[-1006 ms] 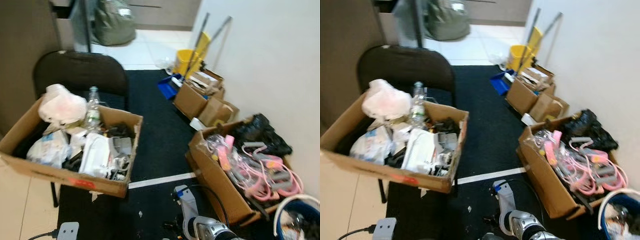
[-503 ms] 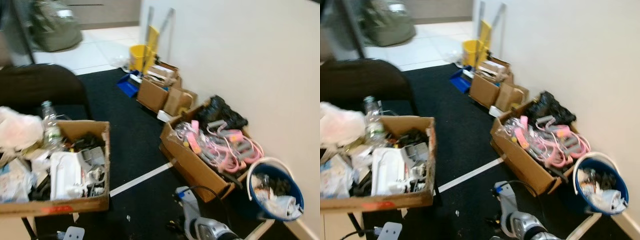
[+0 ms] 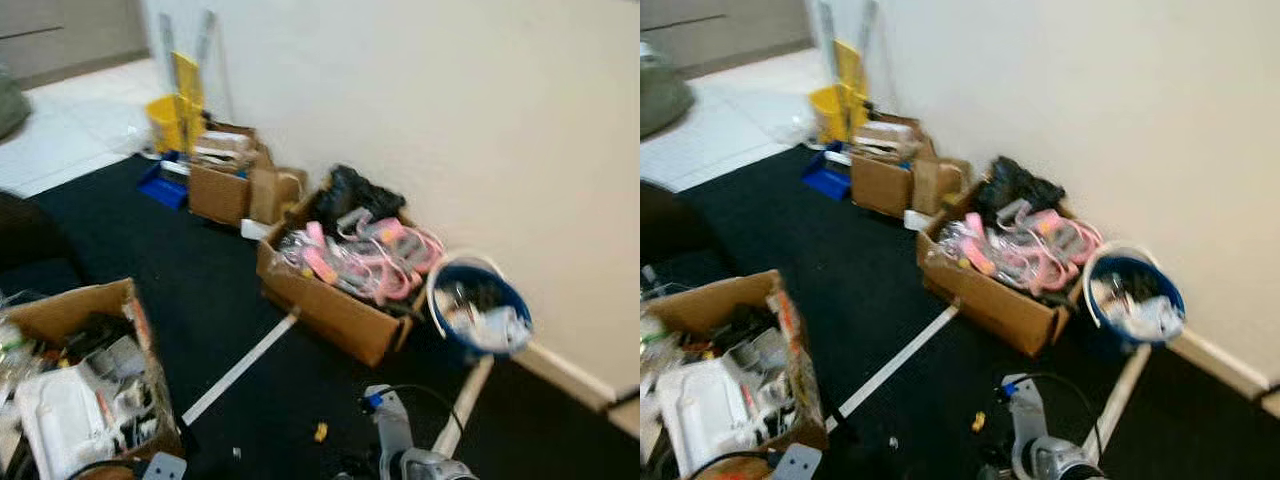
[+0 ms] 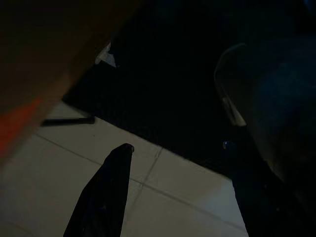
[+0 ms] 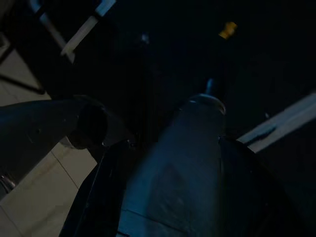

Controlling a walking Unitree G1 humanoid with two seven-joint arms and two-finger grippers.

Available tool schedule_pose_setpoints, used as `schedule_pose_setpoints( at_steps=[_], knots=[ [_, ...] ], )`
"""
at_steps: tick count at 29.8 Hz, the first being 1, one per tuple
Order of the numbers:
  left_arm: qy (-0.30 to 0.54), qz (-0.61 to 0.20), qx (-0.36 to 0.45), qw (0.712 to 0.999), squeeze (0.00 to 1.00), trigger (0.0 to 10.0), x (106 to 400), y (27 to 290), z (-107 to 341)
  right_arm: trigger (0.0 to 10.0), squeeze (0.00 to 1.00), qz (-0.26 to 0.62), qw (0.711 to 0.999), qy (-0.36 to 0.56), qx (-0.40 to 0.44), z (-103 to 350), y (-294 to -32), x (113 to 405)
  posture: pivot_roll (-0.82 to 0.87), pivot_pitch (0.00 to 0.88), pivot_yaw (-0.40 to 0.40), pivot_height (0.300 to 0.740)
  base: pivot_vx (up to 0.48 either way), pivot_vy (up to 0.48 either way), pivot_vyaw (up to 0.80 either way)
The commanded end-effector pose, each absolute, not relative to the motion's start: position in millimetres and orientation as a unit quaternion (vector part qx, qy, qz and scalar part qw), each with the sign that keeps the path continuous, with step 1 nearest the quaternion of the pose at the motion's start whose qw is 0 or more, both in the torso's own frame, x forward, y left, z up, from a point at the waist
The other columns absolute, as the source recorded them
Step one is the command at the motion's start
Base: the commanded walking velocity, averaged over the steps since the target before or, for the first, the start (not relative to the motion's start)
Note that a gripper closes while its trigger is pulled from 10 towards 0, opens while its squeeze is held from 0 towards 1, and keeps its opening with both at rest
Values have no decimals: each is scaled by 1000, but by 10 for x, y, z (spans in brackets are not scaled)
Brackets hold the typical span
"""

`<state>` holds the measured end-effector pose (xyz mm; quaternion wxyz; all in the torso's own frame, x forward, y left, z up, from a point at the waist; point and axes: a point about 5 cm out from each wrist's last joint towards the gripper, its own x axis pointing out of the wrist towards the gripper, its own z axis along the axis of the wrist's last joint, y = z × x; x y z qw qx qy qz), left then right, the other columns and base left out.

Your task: Picking trash to rubbish bin

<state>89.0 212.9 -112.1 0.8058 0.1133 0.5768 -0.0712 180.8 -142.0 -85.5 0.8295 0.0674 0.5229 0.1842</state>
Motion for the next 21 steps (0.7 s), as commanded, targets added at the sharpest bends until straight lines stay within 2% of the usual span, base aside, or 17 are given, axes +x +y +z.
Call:
schedule_pose_setpoints(
  at_steps=[1,21],
  knots=[
    [585,-108,103,797,0,10000,836,1981,-1154,10000,0,179,830,523,71,-860,-1425,1800,103,39,-34,740,0,0,-788],
    [585,-121,108,794,0,10000,819,1955,-1160,10000,0,189,825,528,71,-871,-1379,1773,143,35,-45,740,0,0,-791]
  ],
)
